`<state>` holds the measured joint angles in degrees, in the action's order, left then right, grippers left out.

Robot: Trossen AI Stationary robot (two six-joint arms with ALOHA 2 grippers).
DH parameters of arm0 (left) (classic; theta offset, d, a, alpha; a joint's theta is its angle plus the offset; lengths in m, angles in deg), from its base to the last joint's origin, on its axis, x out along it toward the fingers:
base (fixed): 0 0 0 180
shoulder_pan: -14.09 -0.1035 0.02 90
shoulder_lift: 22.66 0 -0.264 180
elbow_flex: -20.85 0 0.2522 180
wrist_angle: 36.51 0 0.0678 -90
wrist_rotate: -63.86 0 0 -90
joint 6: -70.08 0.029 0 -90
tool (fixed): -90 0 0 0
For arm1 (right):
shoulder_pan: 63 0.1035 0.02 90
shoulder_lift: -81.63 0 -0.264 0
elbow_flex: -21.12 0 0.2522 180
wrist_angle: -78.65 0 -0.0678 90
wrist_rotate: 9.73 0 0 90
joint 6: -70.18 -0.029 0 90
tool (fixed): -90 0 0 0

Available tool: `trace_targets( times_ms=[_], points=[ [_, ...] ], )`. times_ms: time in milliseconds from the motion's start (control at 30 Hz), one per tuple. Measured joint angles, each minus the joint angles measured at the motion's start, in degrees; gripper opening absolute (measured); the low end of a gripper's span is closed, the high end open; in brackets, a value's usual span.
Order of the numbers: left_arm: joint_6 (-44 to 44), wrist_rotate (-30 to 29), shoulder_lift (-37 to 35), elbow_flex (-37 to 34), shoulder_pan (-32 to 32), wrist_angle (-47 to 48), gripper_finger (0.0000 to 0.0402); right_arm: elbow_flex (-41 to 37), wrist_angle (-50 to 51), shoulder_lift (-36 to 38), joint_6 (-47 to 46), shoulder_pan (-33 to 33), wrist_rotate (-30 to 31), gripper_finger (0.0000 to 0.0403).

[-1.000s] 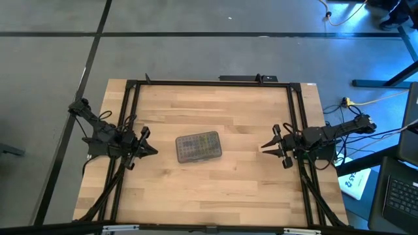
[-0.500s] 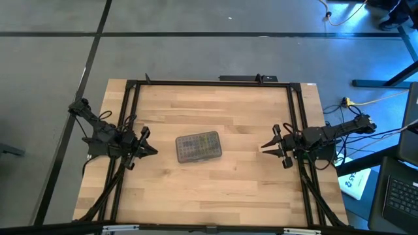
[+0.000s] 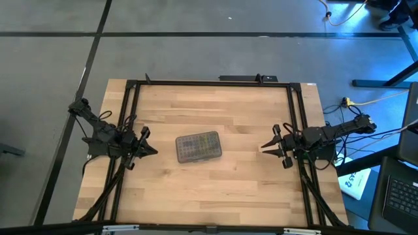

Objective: Pack school essentials
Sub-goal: Return to Home Position

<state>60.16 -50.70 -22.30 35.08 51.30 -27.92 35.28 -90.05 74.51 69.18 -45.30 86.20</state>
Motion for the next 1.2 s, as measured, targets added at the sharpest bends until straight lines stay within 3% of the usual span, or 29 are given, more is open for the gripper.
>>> trace_targets(
  times_ms=[533, 1200],
  points=[
    [-0.01, 0.01, 0.00, 0.00, 0.00, 0.00, 0.0022, 0.00, -0.01, 0.00, -0.01, 0.01, 0.00, 0.0094],
    [-0.01, 0.01, 0.00, 0.00, 0.00, 0.00, 0.0001, 0.00, -0.02, 0.00, -0.02, 0.02, 0.02, 0.0094]
  ],
)
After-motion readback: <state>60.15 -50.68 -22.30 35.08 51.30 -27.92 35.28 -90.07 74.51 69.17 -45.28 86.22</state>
